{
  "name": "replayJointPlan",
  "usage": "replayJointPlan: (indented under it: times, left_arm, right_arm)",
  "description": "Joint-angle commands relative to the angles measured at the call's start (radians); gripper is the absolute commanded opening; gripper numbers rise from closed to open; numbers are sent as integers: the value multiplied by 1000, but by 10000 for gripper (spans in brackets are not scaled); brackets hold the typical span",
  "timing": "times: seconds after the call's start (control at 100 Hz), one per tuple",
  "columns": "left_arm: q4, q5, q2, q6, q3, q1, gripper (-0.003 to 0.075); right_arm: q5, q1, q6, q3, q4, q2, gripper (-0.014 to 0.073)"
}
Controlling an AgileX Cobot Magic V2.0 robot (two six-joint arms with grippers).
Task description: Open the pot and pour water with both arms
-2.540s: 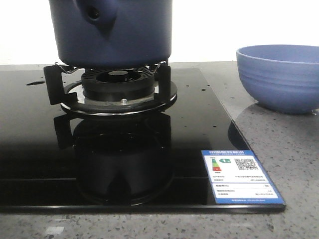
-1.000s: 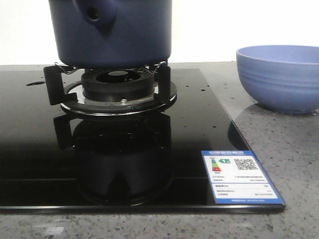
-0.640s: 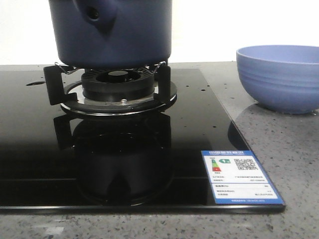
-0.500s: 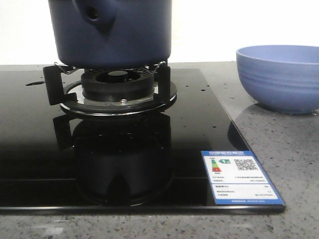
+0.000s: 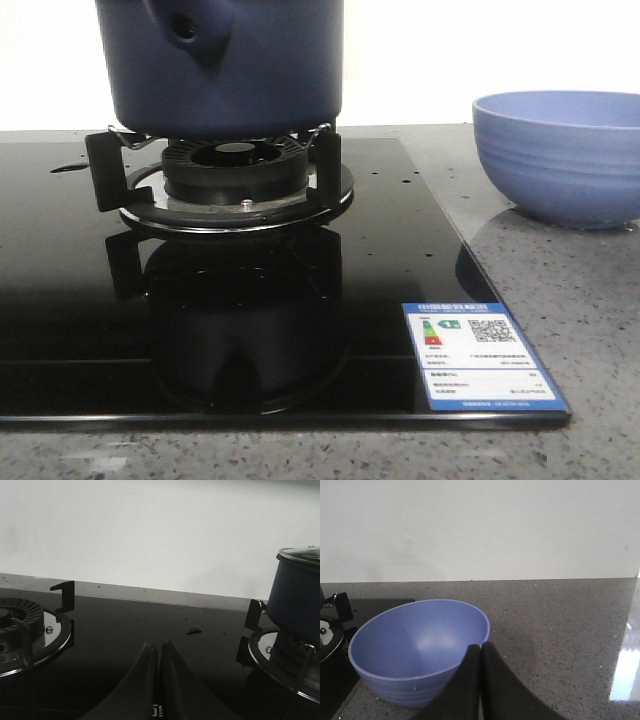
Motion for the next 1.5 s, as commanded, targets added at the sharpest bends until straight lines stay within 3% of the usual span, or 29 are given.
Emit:
replayJointPlan:
  times: [0.0, 0.15, 1.37, 1.44, 1.49]
  left_arm:
    - [8, -128, -59, -43, 40, -7, -20]
    - [10, -185, -87, -73, 128, -3, -20]
    - [17, -154, -88, -77, 126, -3, -20]
    - [17, -154, -88, -77, 126, -3, -20]
    - [17, -154, -88, -77, 126, -3, -20]
  right_arm:
    - [-67, -7, -12, -29, 12, 4, -63]
    - [-69, -7, -12, -29, 12, 6, -63]
    - [-112, -7, 3, -29, 12, 8, -63]
    - [-105, -7, 99, -29, -98, 8, -63]
    - [-93, -7, 263, -24, -297, 8, -63]
